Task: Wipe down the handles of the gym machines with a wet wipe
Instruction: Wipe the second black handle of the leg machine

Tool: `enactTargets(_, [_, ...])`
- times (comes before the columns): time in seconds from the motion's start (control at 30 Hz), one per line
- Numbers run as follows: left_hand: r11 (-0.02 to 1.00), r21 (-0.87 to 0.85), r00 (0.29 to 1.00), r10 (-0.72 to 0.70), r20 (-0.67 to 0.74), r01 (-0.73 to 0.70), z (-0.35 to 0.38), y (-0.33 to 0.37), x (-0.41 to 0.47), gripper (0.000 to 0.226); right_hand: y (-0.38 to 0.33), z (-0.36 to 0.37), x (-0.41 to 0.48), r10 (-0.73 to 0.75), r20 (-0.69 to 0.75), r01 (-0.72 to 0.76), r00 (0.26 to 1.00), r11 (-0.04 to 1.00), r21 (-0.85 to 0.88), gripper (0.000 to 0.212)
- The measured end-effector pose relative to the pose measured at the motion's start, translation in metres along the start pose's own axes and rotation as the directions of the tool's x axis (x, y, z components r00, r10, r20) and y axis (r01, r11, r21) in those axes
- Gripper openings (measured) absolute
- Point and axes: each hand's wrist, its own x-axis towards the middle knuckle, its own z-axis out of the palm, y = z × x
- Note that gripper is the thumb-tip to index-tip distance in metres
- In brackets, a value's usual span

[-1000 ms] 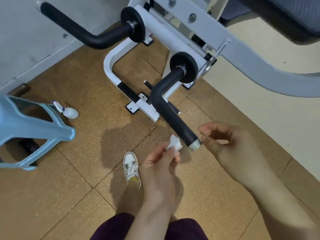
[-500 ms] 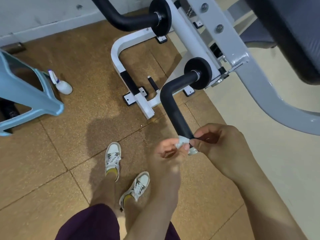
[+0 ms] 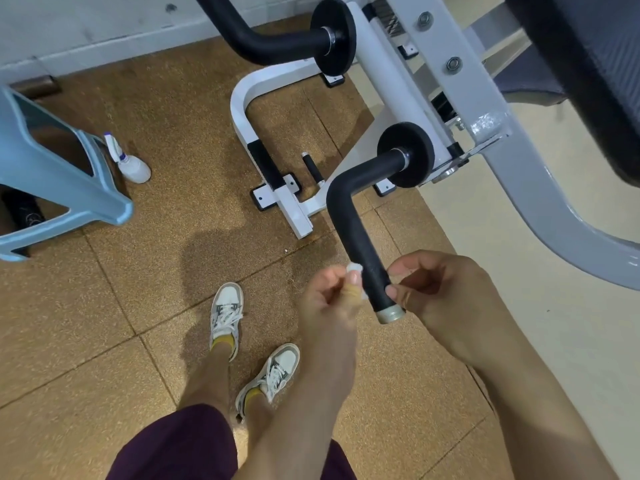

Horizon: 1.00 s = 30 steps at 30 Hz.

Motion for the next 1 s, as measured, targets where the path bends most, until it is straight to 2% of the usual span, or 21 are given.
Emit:
enactTargets(0.1, [0.993,-0.095,0.998,-0.064,0.013,0.065,-0.004,0.004,0.009,0.014,0.000,-0.001,0.001,0.006,0.023,-0.006,1.000,1.000,-0.001,0.015])
enactTargets(0.2, [0.976,-0.180,0.991,-0.131,-0.021,0.126,-0.006,0.006,0.007,0.023,-0.001,-0.003,0.002,0.010,0.048,-0.010,0.999,1.000,-0.003,0.013])
enactTargets(0.27, [0.963,-0.239,0.991,-0.135,-0.025,0.125,-0.006,0.014,0.014,0.015,-0.002,-0.005,0.004,0.016,0.073,-0.015,0.997,1.000,-0.006,0.013])
enactTargets(0.33, [0.961,-0.254,0.993,-0.115,-0.018,0.106,-0.004,0.020,0.018,0.016,-0.004,-0.005,0.004,0.011,0.081,-0.010,0.997,1.000,-0.016,0.013])
enactTargets(0.47, [0.975,-0.216,0.995,-0.069,-0.071,0.052,-0.002,0.027,0.026,0.018,-0.007,-0.006,0.002,0.014,0.093,-0.018,0.996,0.999,0.043,0.017])
enactTargets(0.53, [0.988,-0.144,0.995,-0.065,-0.073,0.054,-0.003,0.032,0.031,0.021,-0.009,-0.006,0.003,0.016,0.086,-0.021,0.996,0.999,0.048,0.017])
enactTargets(0.63, [0.996,-0.066,0.995,-0.067,-0.071,0.062,-0.005,0.030,0.023,0.019,-0.015,-0.001,0.011,0.021,0.003,-0.021,1.000,0.997,0.070,0.016])
enactTargets(0.73, [0.998,-0.049,0.992,-0.052,-0.112,0.046,0.001,0.041,0.028,0.020,-0.025,0.006,0.022,-0.006,-0.048,0.008,0.999,0.999,0.045,0.025])
enactTargets(0.83, [0.998,-0.061,0.994,0.015,-0.107,-0.021,0.002,0.060,0.047,0.024,-0.036,0.009,0.033,-0.045,-0.065,0.047,0.997,0.998,0.034,0.018])
enactTargets(1.0, [0.996,0.067,0.989,0.073,-0.133,-0.064,0.002,0.058,0.037,0.023,-0.042,0.014,0.040,-0.063,-0.061,0.064,0.996,0.998,0.019,0.021])
